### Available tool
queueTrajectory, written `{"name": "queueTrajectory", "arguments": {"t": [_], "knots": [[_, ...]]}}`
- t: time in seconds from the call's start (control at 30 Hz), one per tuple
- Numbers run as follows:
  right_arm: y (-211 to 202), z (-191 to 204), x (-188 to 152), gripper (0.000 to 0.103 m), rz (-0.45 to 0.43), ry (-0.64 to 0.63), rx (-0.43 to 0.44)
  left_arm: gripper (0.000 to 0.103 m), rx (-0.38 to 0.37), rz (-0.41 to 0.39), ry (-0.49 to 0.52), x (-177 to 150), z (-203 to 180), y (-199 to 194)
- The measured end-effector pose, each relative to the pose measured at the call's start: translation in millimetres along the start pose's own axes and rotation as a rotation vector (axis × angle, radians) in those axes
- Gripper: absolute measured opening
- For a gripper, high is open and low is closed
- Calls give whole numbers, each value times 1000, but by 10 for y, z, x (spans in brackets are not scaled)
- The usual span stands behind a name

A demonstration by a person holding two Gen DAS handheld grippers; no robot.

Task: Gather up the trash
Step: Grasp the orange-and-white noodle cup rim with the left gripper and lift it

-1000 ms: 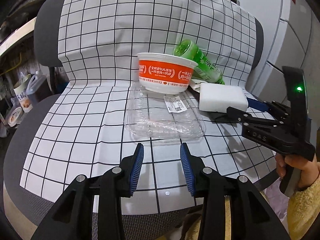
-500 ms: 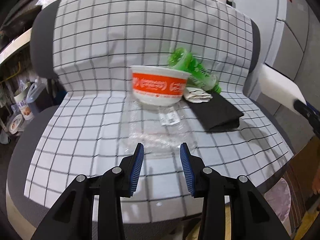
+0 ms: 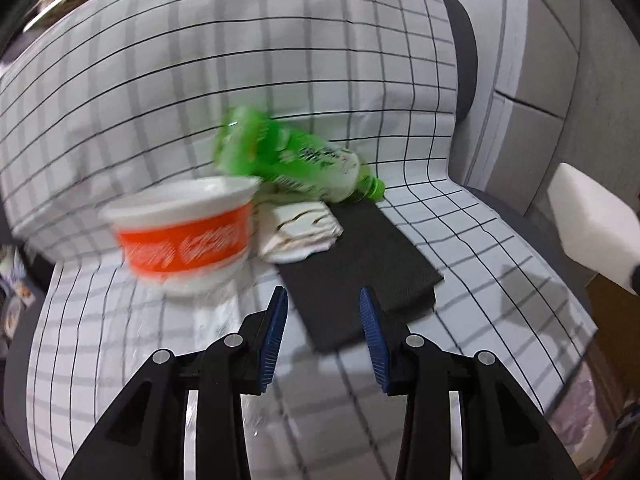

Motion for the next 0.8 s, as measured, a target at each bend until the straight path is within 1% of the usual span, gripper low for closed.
{"name": "queueTrajectory", "arguments": {"t": [0.1,0.17,0.27,0.3,0.33,0.4,0.43,0.47,0.53,0.63,0.7,0.8], "knots": [[63,-59,-13,35,4,12,5,40,24,17,40,128,-88,255],[93,-89,-11,35,5,19,7,40,24,15,18,214,-67,294],[140,-116,-21,35,9,16,3,40,2,-25,-54,319,58,146],[161,-113,-29,35,12,13,2,41,4,-44,-76,355,122,77],[190,-108,-32,35,15,12,4,45,13,-75,-108,421,229,-12],[228,-93,-46,35,19,16,12,46,56,-130,-156,549,434,-138],[260,-70,-56,35,24,17,21,46,101,-166,-194,652,599,-198],[276,-49,-64,35,28,15,27,46,141,-181,-221,714,724,-219],[291,-5,-74,35,31,10,36,46,233,-174,-283,814,1015,-172],[278,34,-84,35,34,2,38,43,284,-113,-377,794,1369,-20],[258,44,-87,36,38,0,33,43,279,-85,-413,728,1478,42],[228,66,-82,36,45,-5,27,43,250,-49,-448,600,1550,97]]}}
Point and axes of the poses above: each gripper's, at about its wrist camera, not at the fingertips, and y roughly the way its jaws point, z to its left, x to its top, the point moved 5 cm from there along y, roughly the way its jaws point, and after that the axes turned 15 degrees about -y, right-handed, at the moved point
